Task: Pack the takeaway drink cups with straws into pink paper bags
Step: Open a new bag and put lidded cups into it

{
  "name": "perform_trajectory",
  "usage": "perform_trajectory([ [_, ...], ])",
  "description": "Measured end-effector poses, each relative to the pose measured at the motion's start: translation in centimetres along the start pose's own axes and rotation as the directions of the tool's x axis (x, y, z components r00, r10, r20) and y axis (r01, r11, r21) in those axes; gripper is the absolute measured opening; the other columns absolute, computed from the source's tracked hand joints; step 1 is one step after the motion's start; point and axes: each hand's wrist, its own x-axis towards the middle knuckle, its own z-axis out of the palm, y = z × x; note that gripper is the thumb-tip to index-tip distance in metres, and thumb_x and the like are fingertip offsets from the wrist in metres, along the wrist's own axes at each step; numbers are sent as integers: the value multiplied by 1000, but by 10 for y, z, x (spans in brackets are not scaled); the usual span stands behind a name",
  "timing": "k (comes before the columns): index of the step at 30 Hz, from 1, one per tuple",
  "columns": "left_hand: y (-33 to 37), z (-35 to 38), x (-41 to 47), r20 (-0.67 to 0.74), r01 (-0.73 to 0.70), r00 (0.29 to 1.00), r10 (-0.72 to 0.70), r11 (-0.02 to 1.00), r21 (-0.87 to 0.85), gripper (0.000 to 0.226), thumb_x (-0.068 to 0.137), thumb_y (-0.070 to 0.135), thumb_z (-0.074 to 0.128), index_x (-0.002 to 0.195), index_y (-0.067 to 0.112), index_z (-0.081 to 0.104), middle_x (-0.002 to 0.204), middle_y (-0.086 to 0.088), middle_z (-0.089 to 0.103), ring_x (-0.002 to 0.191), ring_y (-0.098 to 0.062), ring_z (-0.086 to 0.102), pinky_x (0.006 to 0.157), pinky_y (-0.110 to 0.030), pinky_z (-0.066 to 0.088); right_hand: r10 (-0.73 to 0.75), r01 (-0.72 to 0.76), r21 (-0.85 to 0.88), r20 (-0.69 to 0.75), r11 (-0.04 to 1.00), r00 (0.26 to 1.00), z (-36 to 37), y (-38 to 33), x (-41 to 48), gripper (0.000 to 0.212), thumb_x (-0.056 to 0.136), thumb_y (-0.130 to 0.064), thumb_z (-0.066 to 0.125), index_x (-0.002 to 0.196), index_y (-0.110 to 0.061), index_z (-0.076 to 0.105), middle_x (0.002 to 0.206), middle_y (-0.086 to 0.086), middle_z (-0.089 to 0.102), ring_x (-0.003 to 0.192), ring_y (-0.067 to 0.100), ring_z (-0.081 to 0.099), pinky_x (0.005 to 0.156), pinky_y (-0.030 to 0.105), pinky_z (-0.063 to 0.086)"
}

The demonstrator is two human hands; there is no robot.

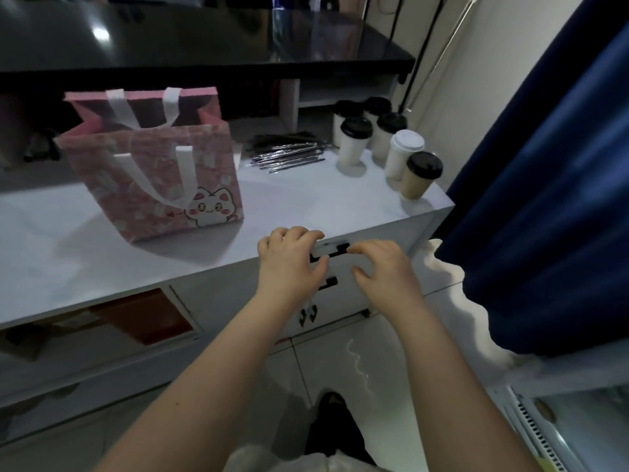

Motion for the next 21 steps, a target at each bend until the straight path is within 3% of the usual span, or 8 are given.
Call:
perform_trajectory([
  [8,90,56,114,2,-136,991,136,990,29,41,88,42,58,127,29,59,125,6,59,120,-24,47,98,-41,28,43,-41,18,-117,999,992,-65,98,80,31,85,-14,66,114,-21,66,115,-4,63,115,21,48,97,38,41],
  [17,119,103,210,26,-63,998,61,993,96,42,88,41,58,128,29,58,124,6,59,122,-22,45,101,-42,28,77,-72,68,-69,995,995,-73,169,164,35,87,-19,66,122,-21,62,123,-3,59,119,21,44,98,44,42],
  [21,118,119,225,68,-39,997,30,991,131,41,88,41,58,127,29,58,125,6,59,122,-23,44,101,-43,30,140,-146,-72,-87,987,986,-65,191,198,51,82,-26,70,130,-22,54,137,2,47,126,28,34,104,45,34],
])
